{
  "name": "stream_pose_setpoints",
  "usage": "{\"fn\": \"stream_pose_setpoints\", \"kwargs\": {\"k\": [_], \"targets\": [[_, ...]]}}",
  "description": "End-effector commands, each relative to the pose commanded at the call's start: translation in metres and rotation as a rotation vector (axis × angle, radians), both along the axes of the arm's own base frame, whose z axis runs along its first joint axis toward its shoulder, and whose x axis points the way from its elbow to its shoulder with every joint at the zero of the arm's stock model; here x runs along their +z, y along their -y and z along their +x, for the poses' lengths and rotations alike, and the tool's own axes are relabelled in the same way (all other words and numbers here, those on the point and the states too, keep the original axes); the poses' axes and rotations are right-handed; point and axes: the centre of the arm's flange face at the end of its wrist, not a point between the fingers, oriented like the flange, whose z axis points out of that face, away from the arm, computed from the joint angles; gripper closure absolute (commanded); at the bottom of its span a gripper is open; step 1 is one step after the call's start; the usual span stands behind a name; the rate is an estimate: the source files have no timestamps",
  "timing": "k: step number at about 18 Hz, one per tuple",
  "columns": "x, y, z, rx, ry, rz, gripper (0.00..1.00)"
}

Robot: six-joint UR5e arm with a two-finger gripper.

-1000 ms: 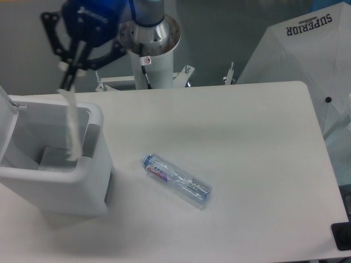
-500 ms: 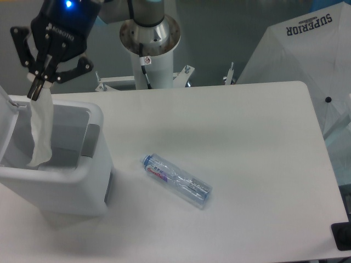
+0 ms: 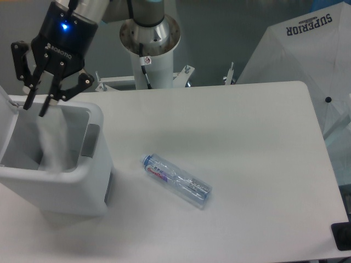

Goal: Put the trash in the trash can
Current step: 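Open the gripper to drop the bag and rise from the bin, then move the open gripper over the clear water bottle and descend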

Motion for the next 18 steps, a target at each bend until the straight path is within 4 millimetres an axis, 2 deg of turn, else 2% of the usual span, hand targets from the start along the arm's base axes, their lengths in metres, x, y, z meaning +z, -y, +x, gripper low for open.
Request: {"fn": "stream_pose_setpoints", "kwargs": {"k": [2,7,13,15,18], "targets": [[0.001,0.003,-0.008,0.025,-0.014,-0.011,0.0],[-0.018,0.026,-0.091,0.174,0.001,-0.041,0.0],[-0.064,0.045,-0.177,0.298,0.062,-0.101,0.0],[-0.081,0.052,-0.199,0.331,0.086,-0.123,0.0],[-0.114,0.052,-0.224,0.363,0.11,-0.18,0.0]]}}
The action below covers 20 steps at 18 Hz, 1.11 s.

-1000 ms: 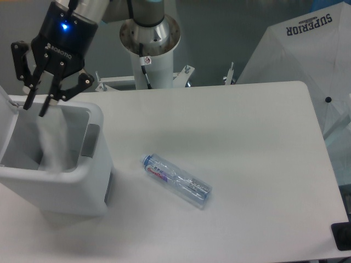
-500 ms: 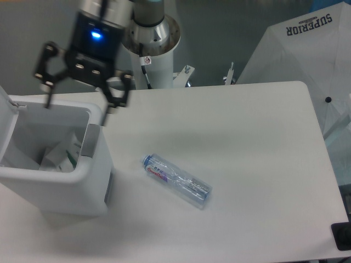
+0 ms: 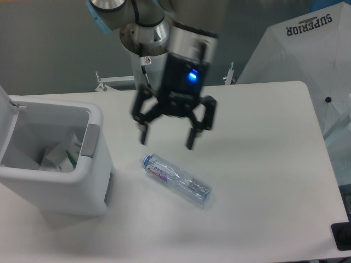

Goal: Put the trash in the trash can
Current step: 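Move the open gripper over the clear water bottle and descend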

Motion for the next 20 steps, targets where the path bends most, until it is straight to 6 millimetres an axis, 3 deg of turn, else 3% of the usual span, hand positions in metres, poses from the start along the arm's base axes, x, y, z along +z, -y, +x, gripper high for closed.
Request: {"fn": "stream_pose_setpoints", "kwargs": {"k": [6,12,20], "targets": [[-0.091,-0.005,-0.043,0.086,0.028,-0.226,0.0],[-0.131,-0.011,-0.051,0.15,0.088,-0.302,0.0],[-0.191,-0.042,-0.031,0.225,0.097,-0.477,0.0]]}}
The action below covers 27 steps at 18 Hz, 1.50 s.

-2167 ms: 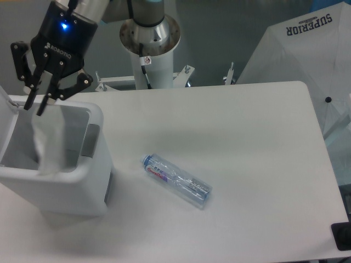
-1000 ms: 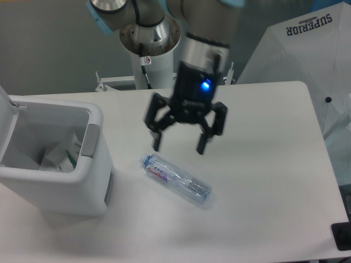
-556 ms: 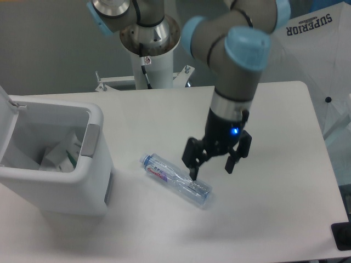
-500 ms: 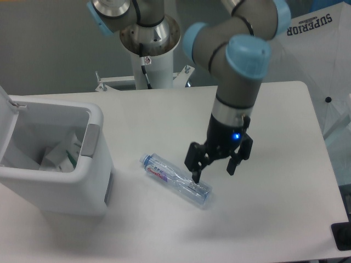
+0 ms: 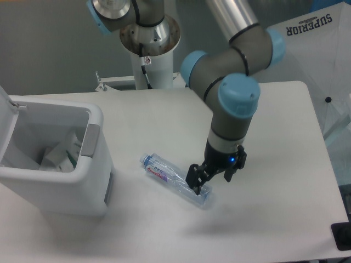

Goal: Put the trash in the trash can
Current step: 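Move the open gripper over the clear water bottle and descend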

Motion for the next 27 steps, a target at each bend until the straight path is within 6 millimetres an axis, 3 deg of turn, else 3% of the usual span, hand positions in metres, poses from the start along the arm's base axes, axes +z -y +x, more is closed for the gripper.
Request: {"fn": "stream_pose_setpoints", "kwargs": {"k": [5,10,24,27], "targets": [[-0.038,-0.01,0.01,0.024,0.007,-0.107,0.0],[-0.058,-0.01,0.009,0.069,0.036,-0.148,0.0],[-0.093,-0.017,0.011,0.16,0.055,-0.208,0.0],[-0.098,-0.019,0.012,0.184,0.06,-0.211,0.07]]}}
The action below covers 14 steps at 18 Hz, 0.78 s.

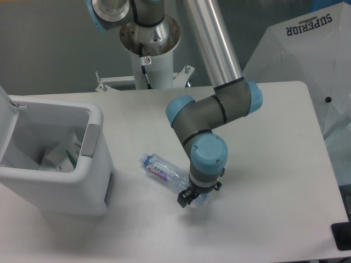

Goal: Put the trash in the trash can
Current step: 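Move the open gripper over the clear water bottle and descend, then align the gripper along the bottle and close on its body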

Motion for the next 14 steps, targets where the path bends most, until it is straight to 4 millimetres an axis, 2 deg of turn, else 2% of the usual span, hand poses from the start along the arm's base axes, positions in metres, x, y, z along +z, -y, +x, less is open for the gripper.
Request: {"fn": "stream_pose_setpoints", "kwargs": {"k": [2,7,11,14], "targets": [[0.0,-0.001,0.0,0.02,-0.002,0.001,0.16],[-0.001,-0.014,0.015,0.008,-0.003,0.003,0.3],[0.004,-0.027,0.025,-0.018,-0.02,0.009,0.36],[0.014,-0.037,0.03,-0.034,-0.036,0.025,0.37]]}}
